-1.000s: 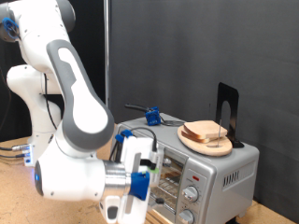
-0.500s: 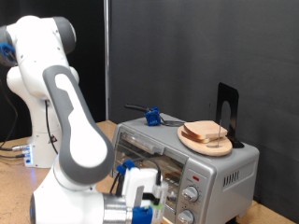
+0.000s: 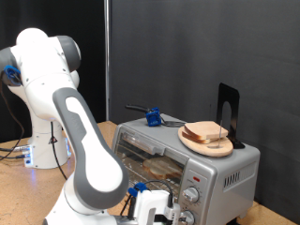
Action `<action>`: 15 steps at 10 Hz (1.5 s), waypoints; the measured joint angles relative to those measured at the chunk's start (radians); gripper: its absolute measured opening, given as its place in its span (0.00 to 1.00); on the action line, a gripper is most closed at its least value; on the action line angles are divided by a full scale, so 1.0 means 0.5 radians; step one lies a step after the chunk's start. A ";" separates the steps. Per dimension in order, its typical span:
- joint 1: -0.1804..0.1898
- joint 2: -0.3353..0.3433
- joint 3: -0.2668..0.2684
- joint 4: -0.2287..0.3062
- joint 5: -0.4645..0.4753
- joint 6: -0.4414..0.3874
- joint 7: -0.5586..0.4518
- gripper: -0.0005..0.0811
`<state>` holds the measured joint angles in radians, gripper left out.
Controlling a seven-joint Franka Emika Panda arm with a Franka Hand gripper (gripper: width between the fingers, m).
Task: Make a piece of toast with the oven
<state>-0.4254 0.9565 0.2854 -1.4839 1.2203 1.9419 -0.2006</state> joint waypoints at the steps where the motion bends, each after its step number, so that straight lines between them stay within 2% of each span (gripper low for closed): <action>1: 0.004 0.007 0.000 0.000 -0.046 -0.070 0.015 1.00; 3: 0.005 0.012 0.003 -0.015 -0.068 -0.120 0.020 1.00; 8: 0.019 0.012 0.065 -0.018 -0.040 -0.086 0.015 1.00; 14: 0.026 0.012 0.069 -0.017 -0.032 -0.071 0.016 1.00; 15: 0.026 0.012 0.075 -0.017 -0.025 -0.070 0.016 0.96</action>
<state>-0.4125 0.9624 0.3227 -1.4922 1.2079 1.9068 -0.1926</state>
